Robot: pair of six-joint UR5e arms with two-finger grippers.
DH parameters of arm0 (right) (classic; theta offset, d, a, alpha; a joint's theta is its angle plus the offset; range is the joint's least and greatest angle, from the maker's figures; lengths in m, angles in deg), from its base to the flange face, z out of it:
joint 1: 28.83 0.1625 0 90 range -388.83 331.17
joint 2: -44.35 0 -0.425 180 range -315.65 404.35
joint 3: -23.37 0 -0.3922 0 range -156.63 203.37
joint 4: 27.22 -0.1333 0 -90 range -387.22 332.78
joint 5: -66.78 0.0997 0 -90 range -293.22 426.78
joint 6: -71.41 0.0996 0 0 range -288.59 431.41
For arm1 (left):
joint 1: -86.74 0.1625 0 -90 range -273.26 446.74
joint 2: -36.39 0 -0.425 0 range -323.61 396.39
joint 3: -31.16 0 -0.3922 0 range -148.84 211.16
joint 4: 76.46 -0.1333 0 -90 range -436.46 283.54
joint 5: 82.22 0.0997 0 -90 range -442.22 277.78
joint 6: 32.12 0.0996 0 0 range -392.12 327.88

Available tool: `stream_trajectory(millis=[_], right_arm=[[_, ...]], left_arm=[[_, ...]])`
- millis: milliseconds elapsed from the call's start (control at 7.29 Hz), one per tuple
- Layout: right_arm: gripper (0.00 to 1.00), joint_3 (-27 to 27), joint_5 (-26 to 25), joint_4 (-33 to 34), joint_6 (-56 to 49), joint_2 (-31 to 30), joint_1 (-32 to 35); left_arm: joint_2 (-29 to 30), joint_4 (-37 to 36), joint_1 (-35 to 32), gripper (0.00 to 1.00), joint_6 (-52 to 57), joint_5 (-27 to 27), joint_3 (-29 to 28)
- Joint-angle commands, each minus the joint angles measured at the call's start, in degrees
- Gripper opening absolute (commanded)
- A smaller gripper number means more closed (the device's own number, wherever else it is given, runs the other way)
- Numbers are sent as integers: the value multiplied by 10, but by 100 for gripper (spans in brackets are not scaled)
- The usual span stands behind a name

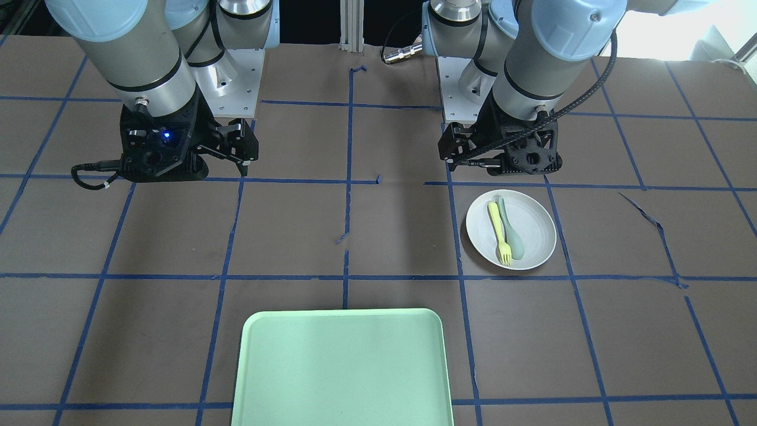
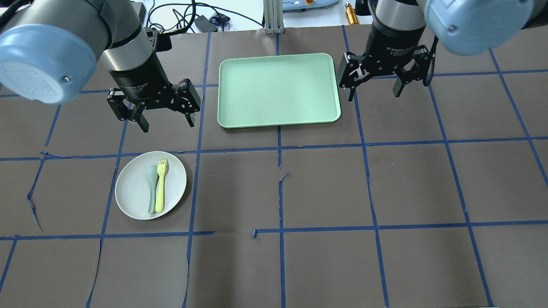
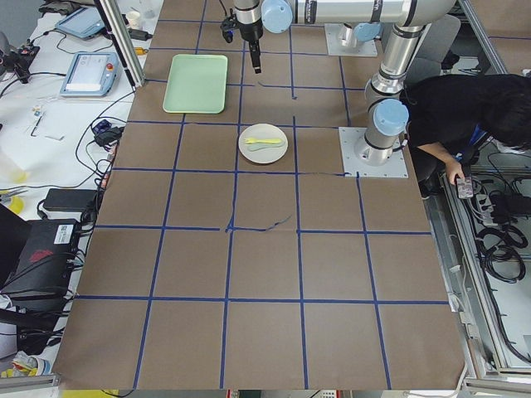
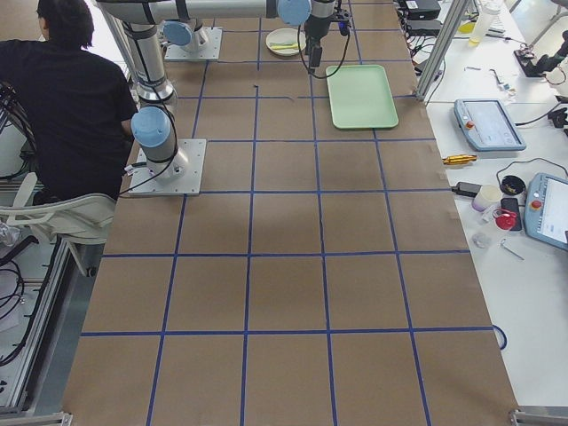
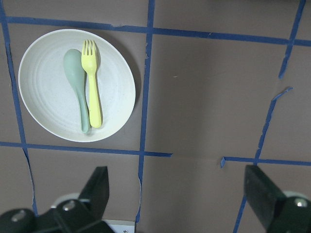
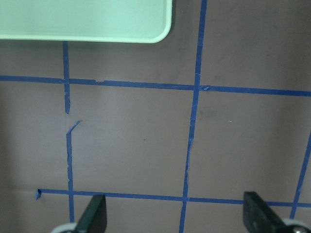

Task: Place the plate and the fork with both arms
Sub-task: 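Lower the left gripper to the white plate's rim and grasp it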

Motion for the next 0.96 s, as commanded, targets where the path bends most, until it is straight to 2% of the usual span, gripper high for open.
stream_trajectory(millis=[0,275,412,824], right_arm=[[100,0,-5,1,0,1,0],[100,-1,-6,3,0,2,0],[100,-6,-7,4,0,3,-1],[100,-7,-7,6,0,5,-1]], left_arm=[[2,-2,0,100,-1,-1,0],[3,-8,25,100,34,1,3],[6,-29,70,100,70,0,26],[10,-176,229,99,237,-6,163]])
